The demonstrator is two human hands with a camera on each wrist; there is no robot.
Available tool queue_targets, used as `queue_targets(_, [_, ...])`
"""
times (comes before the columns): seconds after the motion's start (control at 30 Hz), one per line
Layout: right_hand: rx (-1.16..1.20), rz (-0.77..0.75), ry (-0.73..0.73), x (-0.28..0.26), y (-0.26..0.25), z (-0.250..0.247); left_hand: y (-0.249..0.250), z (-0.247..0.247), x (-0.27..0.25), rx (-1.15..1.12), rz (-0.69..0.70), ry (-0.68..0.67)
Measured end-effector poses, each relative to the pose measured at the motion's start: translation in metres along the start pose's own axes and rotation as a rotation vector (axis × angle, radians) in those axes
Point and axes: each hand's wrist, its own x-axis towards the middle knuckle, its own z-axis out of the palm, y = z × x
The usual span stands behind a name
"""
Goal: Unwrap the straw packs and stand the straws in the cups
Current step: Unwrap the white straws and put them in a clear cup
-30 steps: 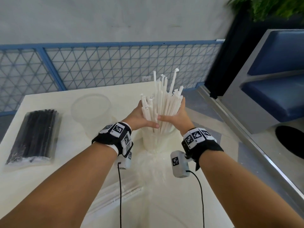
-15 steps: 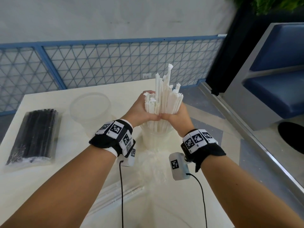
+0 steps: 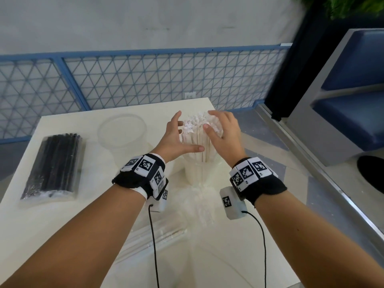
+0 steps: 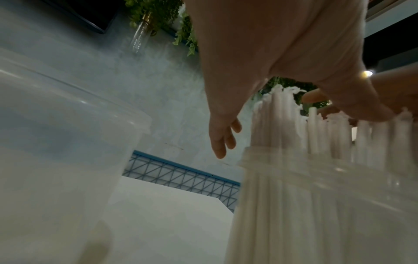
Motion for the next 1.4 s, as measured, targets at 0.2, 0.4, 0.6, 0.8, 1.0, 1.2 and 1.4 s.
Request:
queue_targets(0.2, [0.198,-0.180,-0.108,-0.018,-0.038,-0.015,-0.035,-0.023,-0.032,-0.069,-0.090,0.087])
queue_targets(0.4, [-0.031,0.006,-0.803,-0.066,-0.035,0.012,-0.089,-0.022,-0.075,0.404,-0.448,-0.291])
queue_targets(0.6, [-0.561,0.137,-1.149,-0.095,0.012,0.038,-0.116,-0.018,-0.107,0.638,-0.416,-0.375])
queue_targets(0.8, [0.401,0.444,-0.948,-0.111,0.009,0.049,-0.109,-0.018,-0.112,0.355,-0.227,-0.200])
queue_targets(1.0, [0.814,0.613,-0.772,-0.114,0.004,0.039,-0.116,-0.031,-0.113,0.226,-0.201,-0.134])
queue_targets(1.2, [0.072,0.217,-1.025,-0.112,-0.008,0.044,-0.099,-0.019,-0.114,0.198,-0.092,-0.169])
queue_targets(1.4, [-0.233,0.115,-1.141,-0.113,-0.013,0.050,-0.092,-0.012,-0.107,0.111,-0.086,-0.145])
